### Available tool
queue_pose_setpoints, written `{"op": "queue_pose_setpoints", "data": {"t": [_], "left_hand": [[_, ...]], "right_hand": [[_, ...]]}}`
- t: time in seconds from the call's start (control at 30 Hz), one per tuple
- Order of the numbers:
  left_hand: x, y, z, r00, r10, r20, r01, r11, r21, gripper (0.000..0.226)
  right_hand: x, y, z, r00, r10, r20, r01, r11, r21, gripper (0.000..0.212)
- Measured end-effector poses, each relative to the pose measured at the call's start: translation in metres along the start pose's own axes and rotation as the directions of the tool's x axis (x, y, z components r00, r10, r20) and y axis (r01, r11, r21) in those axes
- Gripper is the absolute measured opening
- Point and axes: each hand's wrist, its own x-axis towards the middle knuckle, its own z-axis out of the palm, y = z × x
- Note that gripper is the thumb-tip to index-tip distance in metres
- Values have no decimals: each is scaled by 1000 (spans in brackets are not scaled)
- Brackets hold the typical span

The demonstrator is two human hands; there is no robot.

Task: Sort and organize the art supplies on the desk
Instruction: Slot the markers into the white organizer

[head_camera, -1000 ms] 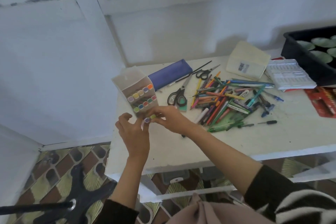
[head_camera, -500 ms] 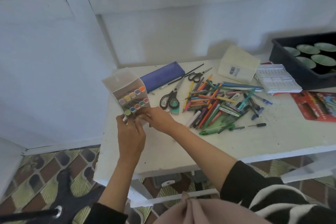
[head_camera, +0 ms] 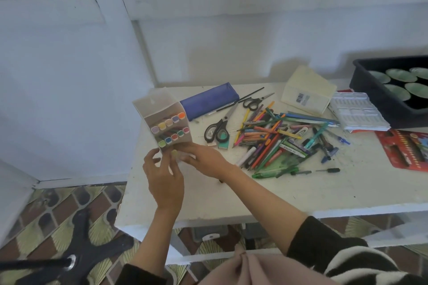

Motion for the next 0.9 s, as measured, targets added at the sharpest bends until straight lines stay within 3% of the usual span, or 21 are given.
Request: {"op": "queue_pose_setpoints", "data": {"t": [0.07,0.17,0.3,0.37,0.47,0.6,0.73,0.83,0.9], "left_hand": [[-6,3,3,994,-18,-112,16,1000,-17,30],[-15,9,7,976,4,-217,-24,996,-90,39],[-26,29,19,977,85,-197,-121,976,-183,38],[-30,42,29,975,156,-159,-184,967,-178,33],[-36,63,48,971,232,-55,-239,951,-198,35],[-41,101,87,942,279,185,-247,953,-178,41],[-37,128,129,824,306,477,-326,944,-44,42],[-32,132,155,733,155,662,-337,928,156,42],[-26,129,166,737,51,674,-305,915,265,41]], "right_hand": [[-12,9,-5,997,-79,-12,79,997,13,44],[-33,30,-22,993,-84,-81,94,988,124,38],[-54,73,-71,972,-40,-231,88,976,201,45],[-55,106,-97,957,34,-287,-15,998,69,47],[-55,146,-130,971,87,-222,-146,952,-269,46],[-69,167,-150,971,237,-10,-204,812,-547,59],[-86,188,-158,987,116,-111,-157,841,-518,34],[-99,216,-168,991,36,-129,-100,844,-527,25],[-108,229,-174,992,35,-122,-89,878,-470,24]]}}
